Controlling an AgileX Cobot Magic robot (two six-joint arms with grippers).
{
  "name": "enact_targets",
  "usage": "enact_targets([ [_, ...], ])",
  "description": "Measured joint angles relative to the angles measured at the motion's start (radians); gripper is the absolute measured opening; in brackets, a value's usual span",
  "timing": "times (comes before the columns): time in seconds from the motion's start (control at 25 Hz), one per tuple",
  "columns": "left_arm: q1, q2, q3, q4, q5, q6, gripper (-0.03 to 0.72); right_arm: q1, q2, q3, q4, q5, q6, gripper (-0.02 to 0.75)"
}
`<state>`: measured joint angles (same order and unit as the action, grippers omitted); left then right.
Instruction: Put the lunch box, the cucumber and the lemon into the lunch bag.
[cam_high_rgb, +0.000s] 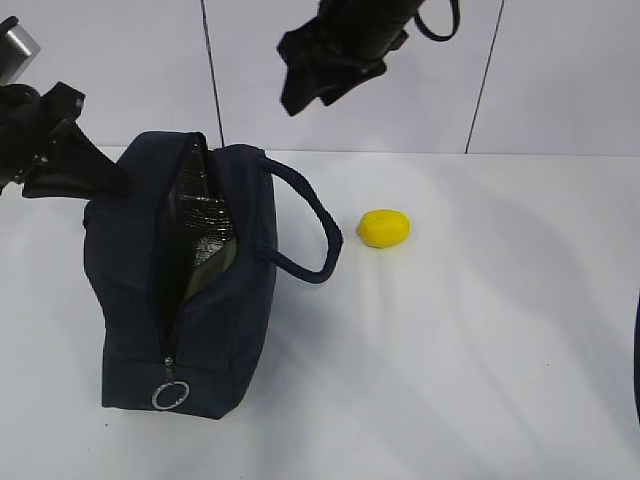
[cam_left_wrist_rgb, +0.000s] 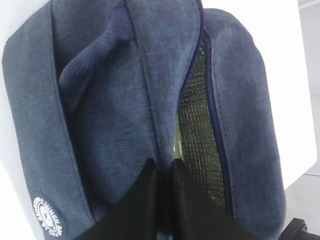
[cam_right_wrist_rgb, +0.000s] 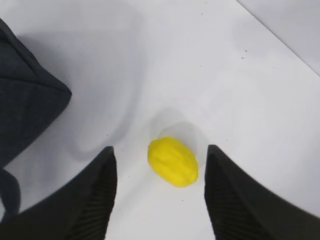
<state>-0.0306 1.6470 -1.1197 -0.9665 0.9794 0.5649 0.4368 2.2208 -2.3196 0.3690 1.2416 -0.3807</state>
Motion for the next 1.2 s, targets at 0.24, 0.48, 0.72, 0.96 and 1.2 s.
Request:
enact_targets([
  [0.24, 0.002, 0.0, 0.0, 0.004, 0.0, 0.0, 0.009, -0.062, 0.003, 0.0, -0.172, 0.003, -0.032, 0.443],
  [0.48, 0.002, 0.0, 0.0, 0.008, 0.0, 0.0, 0.009, -0.088, 0.073, 0.0, -0.169, 0.003, -0.182, 0.443],
  [0.72, 0.002, 0.0, 0.0, 0.012, -0.002, 0.0, 0.009, -0.088, 0.143, 0.0, -0.134, 0.003, -0.559, 0.443],
  [0.96, 0.002, 0.0, 0.0, 0.014, -0.006, 0.004, 0.009, -0.088, 0.17, 0.0, -0.228, 0.003, -0.687, 0.443],
  [1.2, 0.002, 0.0, 0.0, 0.016, -0.018, 0.01, 0.009, -0.088, 0.186, -0.005, -0.23, 0.003, -0.699, 0.443],
])
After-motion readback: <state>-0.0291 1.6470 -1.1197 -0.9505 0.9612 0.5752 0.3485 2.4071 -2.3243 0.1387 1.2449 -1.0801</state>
